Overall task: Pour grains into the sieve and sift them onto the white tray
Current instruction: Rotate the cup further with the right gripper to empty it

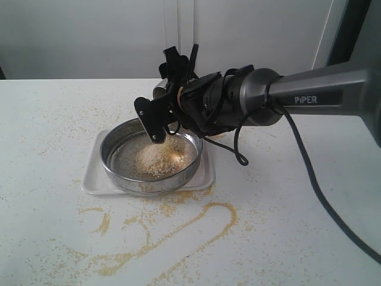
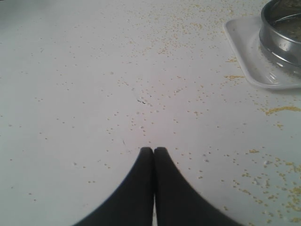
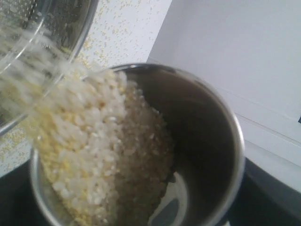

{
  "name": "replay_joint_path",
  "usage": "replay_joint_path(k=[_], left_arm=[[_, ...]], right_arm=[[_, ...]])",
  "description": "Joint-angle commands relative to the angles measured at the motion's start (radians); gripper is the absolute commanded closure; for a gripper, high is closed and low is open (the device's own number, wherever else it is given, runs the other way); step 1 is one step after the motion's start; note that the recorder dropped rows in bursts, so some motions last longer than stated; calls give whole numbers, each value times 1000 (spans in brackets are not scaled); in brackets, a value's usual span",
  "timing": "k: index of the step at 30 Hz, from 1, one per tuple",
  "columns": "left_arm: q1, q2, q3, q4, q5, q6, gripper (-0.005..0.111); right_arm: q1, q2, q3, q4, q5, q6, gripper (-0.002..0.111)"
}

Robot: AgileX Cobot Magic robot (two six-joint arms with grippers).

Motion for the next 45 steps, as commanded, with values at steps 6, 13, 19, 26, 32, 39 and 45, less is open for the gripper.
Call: replay_joint_path(k=[6,13,19,26,32,39,45], left_arm=[[-2,-4,4,-13,-1,0,107],[-2,-4,4,-13,-1,0,107],[-2,-4,4,-13,-1,0,107],[-2,-4,4,-13,-1,0,107],[-2,-4,4,-13,-1,0,107],[-2,-4,4,-13,-1,0,107],[-2,-4,4,-13,-1,0,107]], right_arm=[[1,-8,-10,-6,13,-69,108],[1,-8,-10,-6,7,-86,108],[1,-8,-10,-6,0,-110,108],[4,-8,-10,-6,0,-156,108],[19,-8,-10,-6,16,-198,108],[38,-8,-10,-6,33,-255,108],[38,-8,-10,-6,36,-272,108]])
